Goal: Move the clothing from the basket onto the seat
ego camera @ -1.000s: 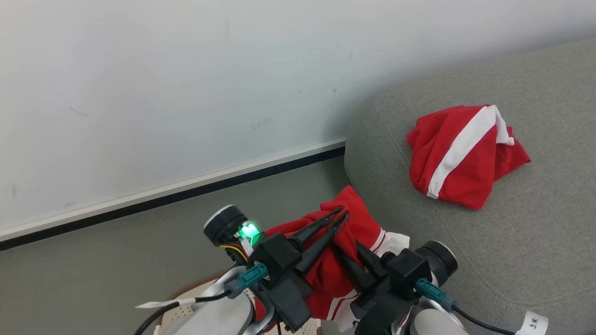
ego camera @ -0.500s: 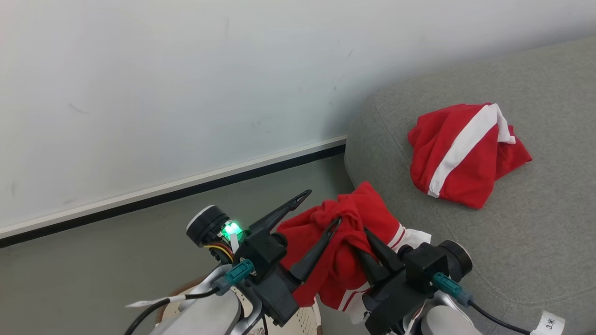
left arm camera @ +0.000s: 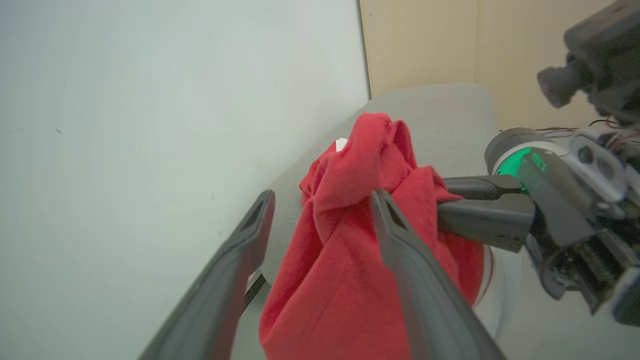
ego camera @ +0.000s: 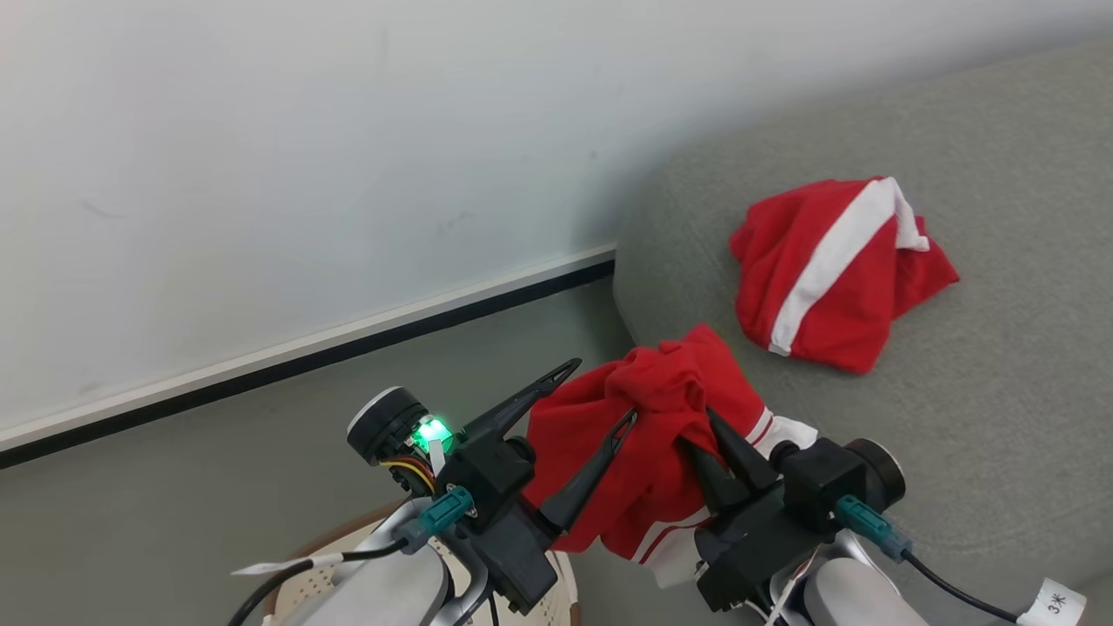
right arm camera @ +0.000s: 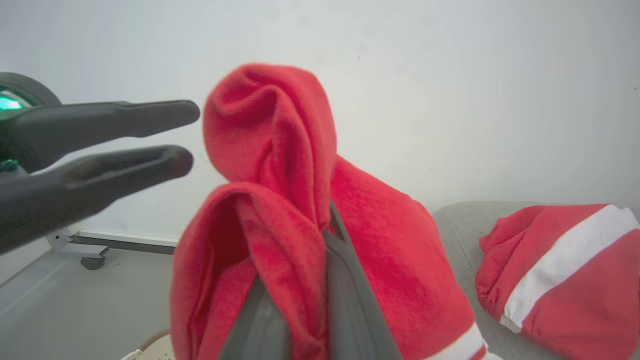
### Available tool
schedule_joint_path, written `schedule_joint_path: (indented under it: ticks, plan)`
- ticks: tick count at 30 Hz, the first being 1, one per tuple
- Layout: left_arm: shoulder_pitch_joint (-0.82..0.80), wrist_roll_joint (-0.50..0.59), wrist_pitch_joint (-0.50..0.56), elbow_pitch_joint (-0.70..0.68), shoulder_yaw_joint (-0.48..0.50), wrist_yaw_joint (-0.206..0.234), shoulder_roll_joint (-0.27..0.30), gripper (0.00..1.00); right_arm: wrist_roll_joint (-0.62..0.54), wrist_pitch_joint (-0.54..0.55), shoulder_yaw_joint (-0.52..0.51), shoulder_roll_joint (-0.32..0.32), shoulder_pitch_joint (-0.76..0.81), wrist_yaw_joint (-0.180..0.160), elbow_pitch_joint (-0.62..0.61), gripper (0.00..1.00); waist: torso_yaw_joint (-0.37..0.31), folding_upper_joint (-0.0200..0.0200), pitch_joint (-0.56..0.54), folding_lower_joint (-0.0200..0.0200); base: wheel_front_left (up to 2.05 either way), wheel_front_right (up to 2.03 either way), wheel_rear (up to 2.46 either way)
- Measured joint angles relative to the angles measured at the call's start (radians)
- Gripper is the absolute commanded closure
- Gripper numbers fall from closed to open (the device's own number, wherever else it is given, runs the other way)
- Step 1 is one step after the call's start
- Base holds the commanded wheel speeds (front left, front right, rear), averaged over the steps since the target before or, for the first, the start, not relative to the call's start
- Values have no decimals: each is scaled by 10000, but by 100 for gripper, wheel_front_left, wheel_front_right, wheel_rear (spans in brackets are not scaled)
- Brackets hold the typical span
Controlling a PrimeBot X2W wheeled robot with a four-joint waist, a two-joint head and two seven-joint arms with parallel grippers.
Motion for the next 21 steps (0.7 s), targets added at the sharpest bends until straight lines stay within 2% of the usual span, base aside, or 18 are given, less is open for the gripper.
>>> schedule_joint_path:
  ticks: [13, 21]
  plan:
    - [-442, 19, 88, -38, -190, -107, 29, 0, -113, 0, -844, 134, 163, 0, -472, 100, -1612, 0, 461, 0, 0, 0, 0]
    - [-991, -12, -25, 512, -629, -535, -313, 0, -504, 2, -1839, 328, 619, 0, -980, 100, -2344, 1, 1013, 1, 0, 0, 0]
